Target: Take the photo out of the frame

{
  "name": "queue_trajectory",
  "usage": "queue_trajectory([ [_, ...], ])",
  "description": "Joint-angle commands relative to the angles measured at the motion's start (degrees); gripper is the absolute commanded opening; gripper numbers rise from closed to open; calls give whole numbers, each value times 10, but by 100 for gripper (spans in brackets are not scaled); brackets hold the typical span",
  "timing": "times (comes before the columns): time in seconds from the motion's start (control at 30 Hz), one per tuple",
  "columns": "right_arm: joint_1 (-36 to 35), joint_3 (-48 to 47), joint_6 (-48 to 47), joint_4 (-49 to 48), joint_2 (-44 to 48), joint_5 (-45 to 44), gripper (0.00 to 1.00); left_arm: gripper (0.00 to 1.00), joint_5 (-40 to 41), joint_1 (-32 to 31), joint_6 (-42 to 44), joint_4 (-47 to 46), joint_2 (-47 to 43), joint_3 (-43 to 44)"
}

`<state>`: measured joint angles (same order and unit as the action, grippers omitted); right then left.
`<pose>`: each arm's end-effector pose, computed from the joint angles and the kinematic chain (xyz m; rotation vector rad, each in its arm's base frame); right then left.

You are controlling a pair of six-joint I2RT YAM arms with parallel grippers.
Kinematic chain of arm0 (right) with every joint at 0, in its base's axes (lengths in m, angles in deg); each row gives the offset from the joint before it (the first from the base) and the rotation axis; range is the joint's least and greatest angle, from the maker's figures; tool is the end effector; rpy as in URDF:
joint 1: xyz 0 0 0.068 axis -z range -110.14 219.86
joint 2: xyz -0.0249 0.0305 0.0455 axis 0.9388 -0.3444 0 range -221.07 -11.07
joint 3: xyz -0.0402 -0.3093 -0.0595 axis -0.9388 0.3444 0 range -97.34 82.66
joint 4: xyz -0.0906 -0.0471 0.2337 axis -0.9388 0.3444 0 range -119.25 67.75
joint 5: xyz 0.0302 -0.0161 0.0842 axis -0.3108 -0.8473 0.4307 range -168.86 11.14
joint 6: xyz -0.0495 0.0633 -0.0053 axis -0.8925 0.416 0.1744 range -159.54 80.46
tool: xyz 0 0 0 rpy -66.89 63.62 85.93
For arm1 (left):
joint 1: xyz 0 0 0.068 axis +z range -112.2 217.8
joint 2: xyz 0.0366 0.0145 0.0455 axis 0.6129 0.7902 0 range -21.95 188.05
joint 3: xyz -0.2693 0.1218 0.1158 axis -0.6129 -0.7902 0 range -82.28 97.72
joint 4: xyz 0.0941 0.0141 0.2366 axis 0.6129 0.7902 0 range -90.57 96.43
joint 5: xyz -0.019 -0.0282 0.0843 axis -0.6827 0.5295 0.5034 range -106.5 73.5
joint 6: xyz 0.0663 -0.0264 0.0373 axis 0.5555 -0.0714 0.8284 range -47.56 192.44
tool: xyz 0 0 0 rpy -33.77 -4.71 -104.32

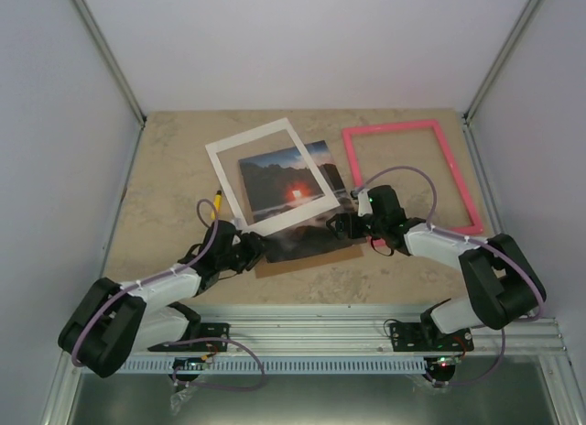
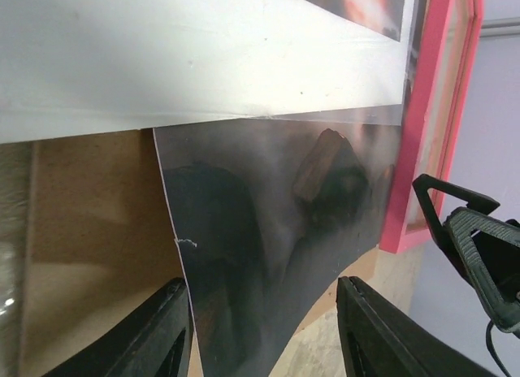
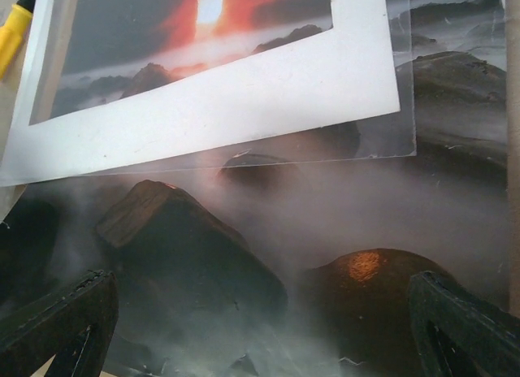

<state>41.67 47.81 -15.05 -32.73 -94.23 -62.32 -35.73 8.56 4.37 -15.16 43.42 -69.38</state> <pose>0.2429 0.1526 0.1842 -0.2268 2.4416 0.7706 0.1579 -0.1147 0.1572 -0.6386 2.4378 -1.2034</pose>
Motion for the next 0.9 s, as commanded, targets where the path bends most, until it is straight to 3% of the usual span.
queue_trajectory([
  [0.0,3,6,9,-23,11,9,98,50,-10,-10,-19,-55,20,-5],
  [0.47,8,22,14,-31,42,1,98,45,8,-45,-55,-139,93,-1],
  [0.67,13,24,16,-26,48,-1,98,31,7,-48,-63,-149,90,6],
  [0.87,17,29,19,-13,70,-7,98,18,16,-47,-69,-119,30,0],
])
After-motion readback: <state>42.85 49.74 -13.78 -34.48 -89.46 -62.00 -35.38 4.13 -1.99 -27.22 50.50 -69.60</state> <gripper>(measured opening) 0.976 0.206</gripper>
